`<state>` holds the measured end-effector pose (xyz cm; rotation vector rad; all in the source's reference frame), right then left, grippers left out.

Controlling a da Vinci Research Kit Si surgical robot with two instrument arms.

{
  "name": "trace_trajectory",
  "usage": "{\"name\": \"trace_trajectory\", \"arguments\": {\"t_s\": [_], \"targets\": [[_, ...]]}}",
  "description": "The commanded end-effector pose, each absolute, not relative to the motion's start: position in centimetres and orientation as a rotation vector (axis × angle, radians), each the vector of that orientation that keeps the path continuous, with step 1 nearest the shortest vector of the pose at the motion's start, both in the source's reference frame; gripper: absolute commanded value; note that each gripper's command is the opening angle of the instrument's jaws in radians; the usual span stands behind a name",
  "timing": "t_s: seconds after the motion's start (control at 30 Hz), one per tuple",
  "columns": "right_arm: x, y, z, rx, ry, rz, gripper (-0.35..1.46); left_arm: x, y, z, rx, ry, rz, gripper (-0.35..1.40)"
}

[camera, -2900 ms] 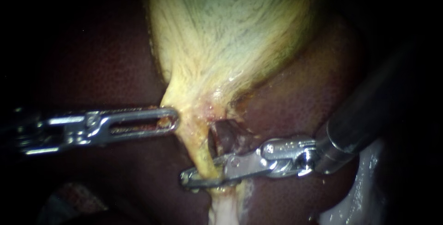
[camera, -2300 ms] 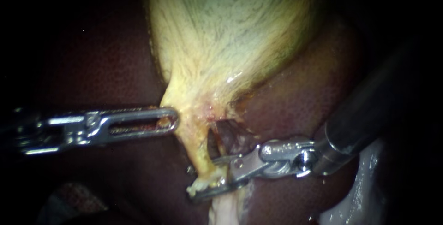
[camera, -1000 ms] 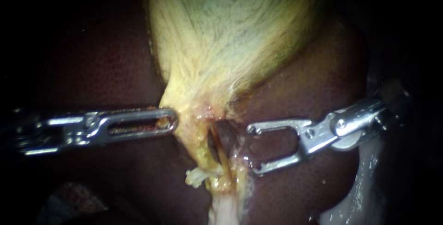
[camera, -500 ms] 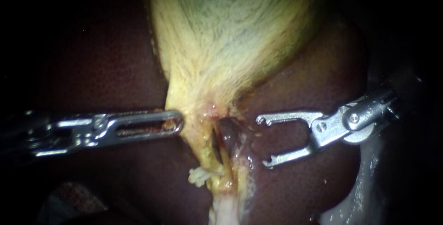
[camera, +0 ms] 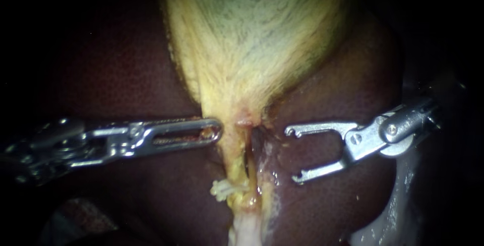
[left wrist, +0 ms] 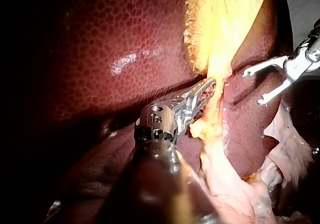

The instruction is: Going back second clip left tube

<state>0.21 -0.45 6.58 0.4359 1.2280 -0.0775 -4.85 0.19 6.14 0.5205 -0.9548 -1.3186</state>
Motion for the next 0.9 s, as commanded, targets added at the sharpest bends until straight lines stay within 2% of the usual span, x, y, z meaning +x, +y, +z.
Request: {"name": "trace_trajectory", "arguments": {"t_s": [0.03, 0.9], "targets": [[0.21, -0.44, 6.57, 0.435, 1.228, -0.079, 0.60, -4.86, 0.19, 6.15, 0.522, -0.952, -1.317, -0.35], [0.17, -0.42, 6.55, 0.430, 1.228, -0.082, 0.60, -4.91, 0.20, 6.24, 0.522, -0.946, -1.314, -0.35]]}}
